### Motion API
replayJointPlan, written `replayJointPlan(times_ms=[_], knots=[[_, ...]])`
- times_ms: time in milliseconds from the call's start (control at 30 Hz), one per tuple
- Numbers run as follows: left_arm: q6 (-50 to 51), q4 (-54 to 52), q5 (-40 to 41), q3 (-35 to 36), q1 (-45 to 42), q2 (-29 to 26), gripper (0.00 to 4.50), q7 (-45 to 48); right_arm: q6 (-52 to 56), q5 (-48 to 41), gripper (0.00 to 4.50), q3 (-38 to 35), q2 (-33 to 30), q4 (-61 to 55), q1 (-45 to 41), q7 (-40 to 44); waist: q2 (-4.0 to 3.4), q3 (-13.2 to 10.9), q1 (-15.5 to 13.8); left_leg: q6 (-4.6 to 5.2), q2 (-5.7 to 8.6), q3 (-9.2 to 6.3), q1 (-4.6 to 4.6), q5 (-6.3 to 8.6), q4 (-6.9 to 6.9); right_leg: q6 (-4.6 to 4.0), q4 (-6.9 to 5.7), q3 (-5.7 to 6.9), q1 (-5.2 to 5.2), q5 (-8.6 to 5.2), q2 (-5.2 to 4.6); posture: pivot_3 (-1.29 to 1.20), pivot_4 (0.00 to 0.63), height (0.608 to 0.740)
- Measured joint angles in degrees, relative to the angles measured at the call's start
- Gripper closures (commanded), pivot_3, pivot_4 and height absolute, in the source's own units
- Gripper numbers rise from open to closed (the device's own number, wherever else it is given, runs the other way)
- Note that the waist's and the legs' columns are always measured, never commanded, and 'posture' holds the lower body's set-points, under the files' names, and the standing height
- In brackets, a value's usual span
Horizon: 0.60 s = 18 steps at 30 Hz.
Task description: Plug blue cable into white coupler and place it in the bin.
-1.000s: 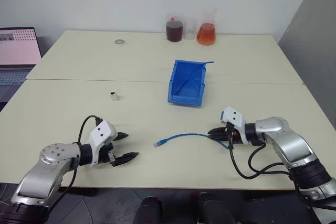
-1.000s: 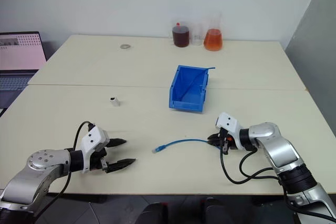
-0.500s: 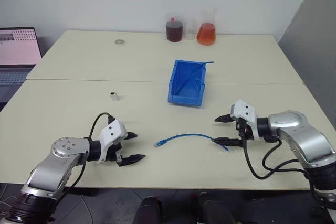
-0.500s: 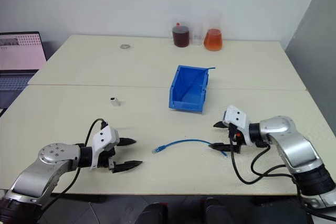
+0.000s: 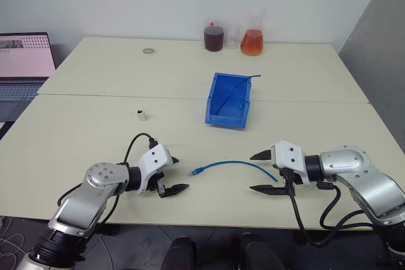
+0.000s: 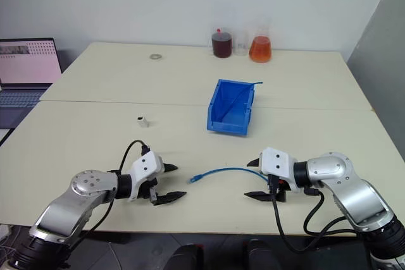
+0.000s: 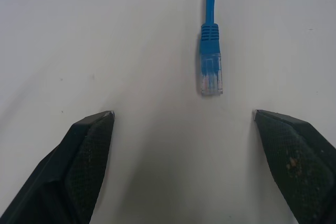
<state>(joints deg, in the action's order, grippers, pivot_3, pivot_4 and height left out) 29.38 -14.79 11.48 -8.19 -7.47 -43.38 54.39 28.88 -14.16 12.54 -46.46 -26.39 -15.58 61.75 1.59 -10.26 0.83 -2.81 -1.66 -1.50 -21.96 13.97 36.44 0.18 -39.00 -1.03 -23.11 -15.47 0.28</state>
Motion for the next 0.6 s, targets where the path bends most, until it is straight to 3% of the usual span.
replayJointPlan(times_ms=[67,600], knots=[[2.37,-0.78,-0.01,-0.36,-0.65,0.91,0.00,-0.85,-0.76,0.00,0.54,-0.03,0.01,0.08,0.05,-0.40,-0.01,0.01,-0.11,0.00,0.00,-0.01,0.00,0.00,0.03,0.01,0.00,0.01,0.02,0.00,0.00,0.00,0.150,0.740],[10.85,-3.62,-0.12,-3.66,-4.10,0.87,3.48,-1.28,-2.04,-0.67,0.49,-0.79,1.25,0.43,-0.99,-2.70,-0.02,0.06,-0.18,0.00,-0.01,0.03,0.01,0.00,0.05,0.02,0.02,-0.01,0.02,0.01,0.02,0.00,0.150,0.740]])
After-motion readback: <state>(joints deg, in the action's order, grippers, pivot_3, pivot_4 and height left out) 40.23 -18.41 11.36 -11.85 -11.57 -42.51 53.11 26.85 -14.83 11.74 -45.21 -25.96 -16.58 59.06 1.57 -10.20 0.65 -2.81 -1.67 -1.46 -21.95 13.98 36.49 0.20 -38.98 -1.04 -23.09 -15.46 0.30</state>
